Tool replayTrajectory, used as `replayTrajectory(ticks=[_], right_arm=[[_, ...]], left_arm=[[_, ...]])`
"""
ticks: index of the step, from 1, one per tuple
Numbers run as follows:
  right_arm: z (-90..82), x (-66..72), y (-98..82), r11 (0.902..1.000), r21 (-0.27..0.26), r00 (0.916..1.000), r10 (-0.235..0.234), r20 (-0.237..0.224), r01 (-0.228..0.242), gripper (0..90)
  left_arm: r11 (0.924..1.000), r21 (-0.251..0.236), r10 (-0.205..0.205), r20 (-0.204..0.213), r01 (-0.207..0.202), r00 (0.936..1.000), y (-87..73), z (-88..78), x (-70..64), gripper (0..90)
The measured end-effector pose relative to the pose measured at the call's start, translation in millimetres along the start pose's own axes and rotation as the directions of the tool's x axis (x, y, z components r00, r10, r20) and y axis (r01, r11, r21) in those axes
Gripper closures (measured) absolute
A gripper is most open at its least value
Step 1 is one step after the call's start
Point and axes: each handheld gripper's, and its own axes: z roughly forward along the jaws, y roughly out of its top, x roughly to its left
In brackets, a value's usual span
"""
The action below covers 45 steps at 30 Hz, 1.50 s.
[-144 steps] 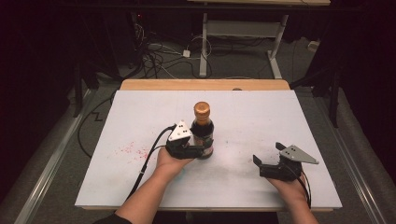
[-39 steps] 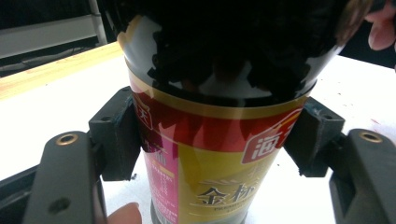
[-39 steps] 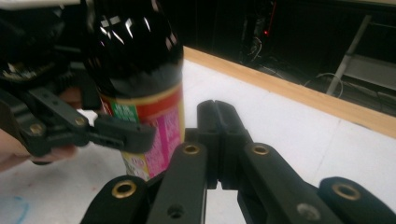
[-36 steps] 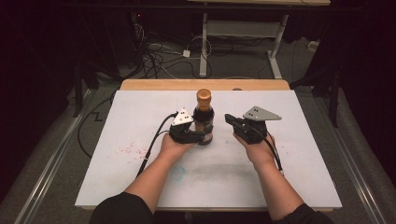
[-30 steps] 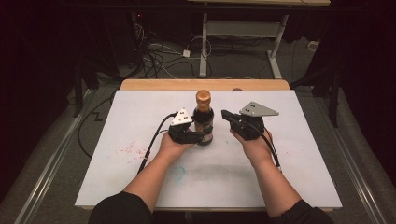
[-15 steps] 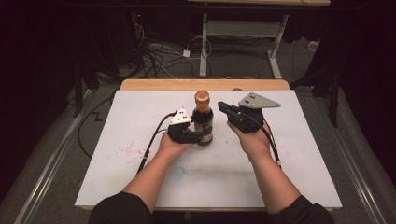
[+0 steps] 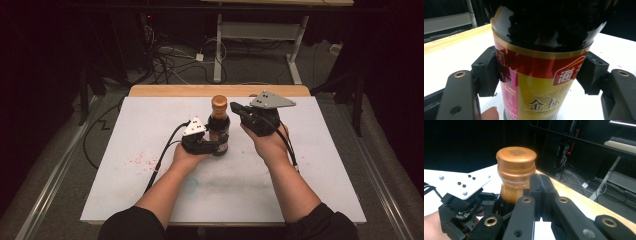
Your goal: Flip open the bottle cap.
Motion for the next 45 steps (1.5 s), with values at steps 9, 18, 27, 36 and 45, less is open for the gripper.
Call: replayTrajectory(ticks=[9,18,27,36,45], right_arm=[[0.4,4.4,6.7,0.9996,0.014,0.9996,-0.024,-0.014,0.025,90.0],[2.5,3.2,10.5,0.9988,0.027,0.9990,-0.040,-0.018,0.040,90.0],[3.4,2.3,12.8,0.9978,0.040,0.9983,-0.052,-0.027,0.053,90.0],[4.2,2.8,13.8,0.9960,0.043,0.9968,-0.076,-0.024,0.077,90.0],[4.7,3.7,14.6,0.9951,0.046,0.9961,-0.087,-0.016,0.088,90.0]], left_arm=[[1.0000,0.003,0.004,-0.008,-0.004,1.0000,-0.3,0.2,-0.9,27.9],[1.0000,-0.005,-0.003,-0.008,0.002,1.0000,-0.7,0.4,-0.9,28.0],[1.0000,0.000,0.001,-0.008,-0.001,1.0000,-0.6,0.3,-0.4,28.3],[1.0000,0.002,0.007,-0.019,-0.007,0.9998,-1.0,0.8,-1.2,28.6],[0.9997,0.007,0.022,-0.031,-0.022,0.9993,-1.6,0.9,-2.3,28.9]])
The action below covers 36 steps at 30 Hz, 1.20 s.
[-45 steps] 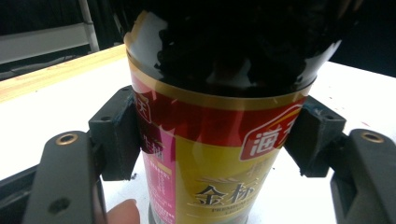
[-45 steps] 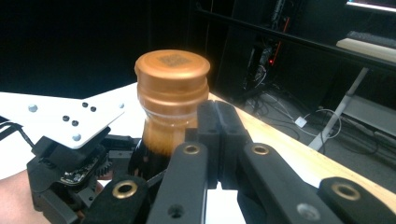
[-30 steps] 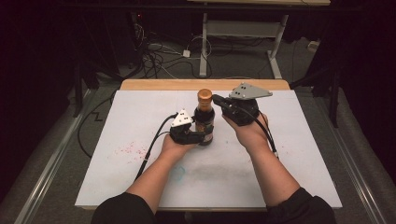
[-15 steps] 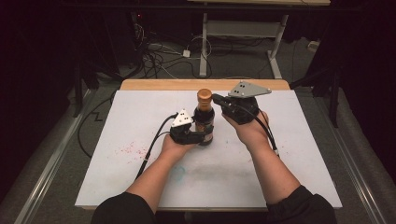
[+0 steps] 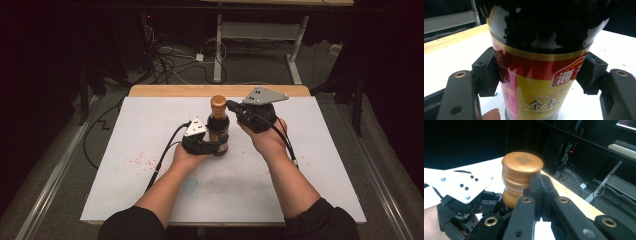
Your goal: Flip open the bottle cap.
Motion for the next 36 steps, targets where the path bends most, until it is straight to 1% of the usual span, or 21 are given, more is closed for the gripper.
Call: replayTrajectory(ticks=[2,6,8,10,14,24,32,36], right_arm=[[0.8,0.5,0.9,1.0000,0.003,1.0000,0.003,-0.001,-0.003,90.0],[2.4,2.3,4.8,0.9997,0.018,0.9998,-0.018,0.012,0.017,90.0],[2.7,1.8,5.0,0.9997,0.019,0.9998,-0.017,0.013,0.017,90.0],[2.5,1.4,5.6,0.9996,0.025,0.9997,-0.016,0.016,0.016,90.0],[2.4,2.7,5.6,0.9994,0.023,0.9994,-0.025,0.021,0.025,90.0],[2.6,2.0,4.2,0.9998,0.015,0.9997,-0.013,0.020,0.013,90.0],[3.2,4.0,5.5,0.9997,0.014,0.9997,-0.022,0.013,0.021,90.0],[2.6,3.1,6.5,0.9994,0.024,0.9996,-0.024,0.016,0.023,90.0]], left_arm=[[1.0000,0.002,0.001,-0.004,-0.001,1.0000,0.2,-0.2,-0.2,29.0],[1.0000,0.005,0.006,-0.009,-0.006,0.9999,0.3,-0.3,-0.4,29.2],[1.0000,0.002,0.003,-0.011,-0.003,0.9999,0.4,0.4,-0.5,29.2],[0.9998,0.009,0.016,-0.014,-0.015,0.9998,0.0,0.4,-1.3,29.2],[0.9997,0.015,0.017,-0.015,-0.017,0.9997,0.5,0.2,-1.4,29.3],[0.9997,0.012,0.023,-0.021,-0.022,0.9995,-0.6,1.2,-2.0,29.3],[0.9995,0.020,0.023,-0.025,-0.023,0.9994,0.3,0.5,-2.0,29.4],[0.9995,0.020,0.025,-0.031,-0.025,0.9992,-0.1,1.3,-2.6,29.5]])
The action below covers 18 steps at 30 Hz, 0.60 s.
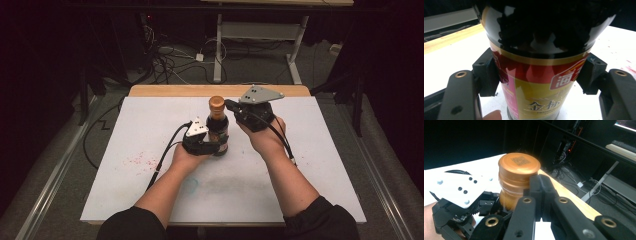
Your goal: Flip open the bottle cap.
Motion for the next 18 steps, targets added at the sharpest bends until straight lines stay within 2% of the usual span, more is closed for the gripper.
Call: replayTrajectory(ticks=[2,5,12,18], right_arm=[[-2.1,-0.7,0.5,0.9998,-0.017,1.0000,0.005,0.001,-0.005,90.0],[-2.5,0.9,3.1,0.9999,0.001,0.9998,-0.014,0.011,0.014,90.0],[-2.7,-2.0,0.2,0.9999,-0.013,0.9999,0.012,-0.001,-0.012,90.0],[-1.5,-1.2,1.4,0.9999,-0.012,1.0000,0.008,-0.003,-0.008,90.0]], left_arm=[[1.0000,0.003,0.000,-0.004,0.000,1.0000,0.4,0.3,0.2,29.6],[1.0000,0.001,0.003,-0.005,-0.003,1.0000,-0.1,0.4,0.1,29.5],[1.0000,0.002,0.003,-0.008,-0.003,1.0000,-0.2,0.9,-0.3,29.6],[1.0000,0.002,0.002,-0.008,-0.002,1.0000,-0.2,0.9,0.0,29.6]])
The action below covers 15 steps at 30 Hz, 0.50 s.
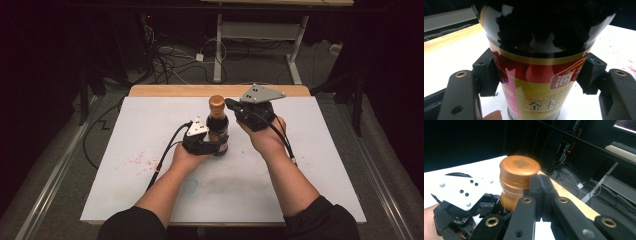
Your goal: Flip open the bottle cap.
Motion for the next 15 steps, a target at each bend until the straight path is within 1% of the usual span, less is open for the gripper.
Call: replayTrajectory(ticks=[2,5,11,12,13,14,15], right_arm=[[-0.5,-0.1,0.4,0.9999,0.005,0.9999,-0.009,0.005,0.009,90.0],[-1.7,-1.1,0.3,0.9999,0.010,0.9999,-0.013,0.002,0.013,90.0],[-2.1,-2.1,1.1,0.9998,0.019,1.0000,-0.002,0.002,0.002,90.0],[-2.3,-2.9,1.2,0.9999,0.006,0.9999,0.012,0.000,-0.012,90.0],[-6.7,-5.5,3.3,0.9969,-0.058,0.9984,0.051,-0.026,-0.052,90.0],[-11.9,-5.7,9.6,0.9938,-0.094,0.9981,0.057,-0.023,-0.059,90.0],[-16.5,-3.1,18.9,0.9934,-0.112,0.9994,0.024,-0.024,-0.026,90.0]], left_arm=[[1.0000,0.004,0.003,-0.002,-0.003,1.0000,0.2,0.5,-0.4,29.6],[0.9999,0.007,0.011,-0.005,-0.011,0.9999,-0.3,1.0,-1.1,29.5],[0.9999,0.004,0.011,-0.007,-0.011,0.9999,-0.6,1.8,-1.1,29.7],[0.9996,0.008,0.027,-0.008,-0.027,0.9996,-1.8,2.1,-2.6,29.7],[0.9993,0.007,0.037,-0.008,-0.037,0.9993,-2.7,2.6,-3.8,29.7],[0.9992,0.006,0.041,-0.007,-0.041,0.9991,-3.1,3.1,-4.4,29.7],[0.9992,0.007,0.040,-0.007,-0.040,0.9992,-2.9,3.7,-4.7,29.7]])
